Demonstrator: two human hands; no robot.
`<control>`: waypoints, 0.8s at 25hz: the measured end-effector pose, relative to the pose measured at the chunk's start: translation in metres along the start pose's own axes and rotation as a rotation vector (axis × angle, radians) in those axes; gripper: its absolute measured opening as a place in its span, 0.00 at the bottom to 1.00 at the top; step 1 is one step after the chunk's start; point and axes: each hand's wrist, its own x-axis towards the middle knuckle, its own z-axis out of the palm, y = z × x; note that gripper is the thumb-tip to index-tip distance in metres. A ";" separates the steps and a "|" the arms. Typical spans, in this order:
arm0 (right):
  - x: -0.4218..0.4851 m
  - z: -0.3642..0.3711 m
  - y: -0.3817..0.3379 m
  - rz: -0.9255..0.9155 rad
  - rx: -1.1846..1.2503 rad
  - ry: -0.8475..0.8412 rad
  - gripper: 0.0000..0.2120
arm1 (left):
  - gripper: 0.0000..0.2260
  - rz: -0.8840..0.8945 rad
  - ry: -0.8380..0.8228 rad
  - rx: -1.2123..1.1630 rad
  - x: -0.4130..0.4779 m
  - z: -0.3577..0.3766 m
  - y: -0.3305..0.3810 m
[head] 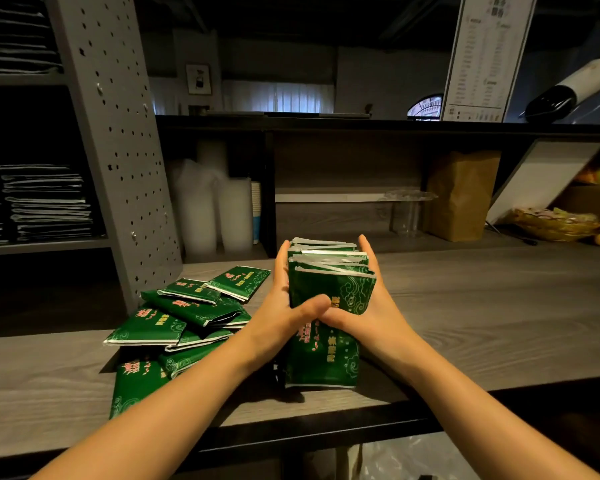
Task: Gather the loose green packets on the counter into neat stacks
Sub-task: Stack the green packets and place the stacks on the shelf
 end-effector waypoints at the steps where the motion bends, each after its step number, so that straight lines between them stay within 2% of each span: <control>1: 0.001 0.000 -0.001 -0.016 -0.019 0.009 0.54 | 0.65 0.011 0.016 -0.006 -0.002 0.002 0.000; 4: 0.002 0.000 -0.002 -0.032 -0.039 -0.007 0.51 | 0.57 0.034 0.068 -0.047 -0.006 0.010 0.000; 7: 0.001 0.003 0.001 -0.029 -0.020 -0.064 0.42 | 0.54 0.049 0.156 -0.130 -0.009 0.020 -0.004; 12: 0.002 0.002 0.005 0.105 0.117 -0.094 0.46 | 0.51 -0.082 0.175 -0.237 -0.009 0.030 -0.009; 16: 0.004 0.007 -0.003 0.071 0.110 -0.046 0.43 | 0.47 -0.030 0.205 -0.166 -0.008 0.031 -0.001; 20: 0.017 0.018 -0.036 -0.004 0.176 0.054 0.39 | 0.46 0.088 0.246 0.034 -0.004 0.010 0.028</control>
